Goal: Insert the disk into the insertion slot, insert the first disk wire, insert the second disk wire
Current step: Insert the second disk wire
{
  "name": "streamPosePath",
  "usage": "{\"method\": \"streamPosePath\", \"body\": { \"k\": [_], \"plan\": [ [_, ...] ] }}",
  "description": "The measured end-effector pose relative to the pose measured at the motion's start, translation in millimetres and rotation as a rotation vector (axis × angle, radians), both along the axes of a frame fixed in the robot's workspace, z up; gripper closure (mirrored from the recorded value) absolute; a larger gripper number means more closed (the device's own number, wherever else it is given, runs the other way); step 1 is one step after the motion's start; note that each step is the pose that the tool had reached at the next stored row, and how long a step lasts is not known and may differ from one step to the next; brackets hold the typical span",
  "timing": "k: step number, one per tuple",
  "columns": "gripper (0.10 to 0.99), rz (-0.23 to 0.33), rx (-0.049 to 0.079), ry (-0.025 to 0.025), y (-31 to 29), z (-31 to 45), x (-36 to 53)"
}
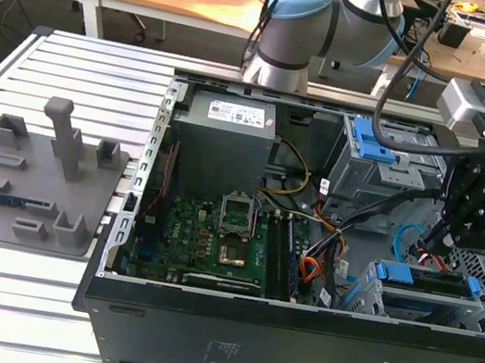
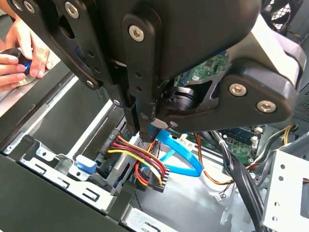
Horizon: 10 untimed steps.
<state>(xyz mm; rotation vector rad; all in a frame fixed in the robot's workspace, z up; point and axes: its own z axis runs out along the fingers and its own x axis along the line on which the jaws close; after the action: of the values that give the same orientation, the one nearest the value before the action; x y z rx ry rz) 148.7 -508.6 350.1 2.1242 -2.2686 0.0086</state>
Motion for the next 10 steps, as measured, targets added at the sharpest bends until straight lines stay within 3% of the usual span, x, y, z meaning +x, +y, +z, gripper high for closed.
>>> {"method": "streamPosePath", "body": {
  "k": [6, 10],
  "plan": [
    [0.925, 0.000, 0.000, 0.0000, -11.9, -0.2, 0.0],
    [0.925, 0.000, 0.000, 0.0000, -16.2, -0.5, 0.0]
  ]
}}
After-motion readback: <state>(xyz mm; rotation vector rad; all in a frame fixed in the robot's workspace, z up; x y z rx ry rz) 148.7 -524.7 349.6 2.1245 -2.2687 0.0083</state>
